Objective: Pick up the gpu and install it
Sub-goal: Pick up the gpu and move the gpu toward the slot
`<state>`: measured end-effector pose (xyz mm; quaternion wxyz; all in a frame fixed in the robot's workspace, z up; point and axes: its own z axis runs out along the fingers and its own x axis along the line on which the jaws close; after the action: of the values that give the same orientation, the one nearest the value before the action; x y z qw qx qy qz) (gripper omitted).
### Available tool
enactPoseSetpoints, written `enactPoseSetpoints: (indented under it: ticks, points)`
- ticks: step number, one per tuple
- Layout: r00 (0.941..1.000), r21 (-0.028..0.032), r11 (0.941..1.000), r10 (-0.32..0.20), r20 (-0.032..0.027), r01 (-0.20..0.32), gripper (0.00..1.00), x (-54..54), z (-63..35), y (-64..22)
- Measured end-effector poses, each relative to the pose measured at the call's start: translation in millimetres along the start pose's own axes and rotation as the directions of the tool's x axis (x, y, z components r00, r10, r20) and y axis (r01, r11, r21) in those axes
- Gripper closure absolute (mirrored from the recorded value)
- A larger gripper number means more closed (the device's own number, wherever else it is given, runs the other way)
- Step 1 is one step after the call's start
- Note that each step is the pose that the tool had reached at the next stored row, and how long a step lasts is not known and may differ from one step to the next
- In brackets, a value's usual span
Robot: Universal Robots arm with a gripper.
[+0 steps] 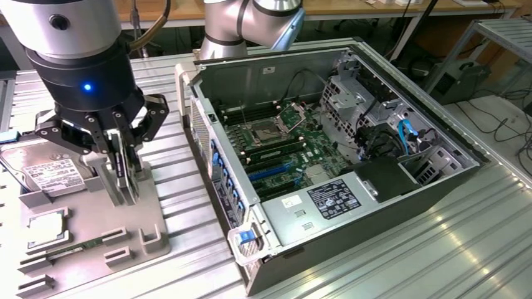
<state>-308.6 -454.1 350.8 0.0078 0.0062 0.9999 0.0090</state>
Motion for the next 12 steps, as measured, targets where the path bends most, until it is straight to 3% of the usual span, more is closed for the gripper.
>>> enactPoseSetpoints:
  ticks: [12]
  points:
    - [1.0000,0.0000,1.0000,0.000,0.0000,0.000,0.72,-0.2,-9.8,0.2]
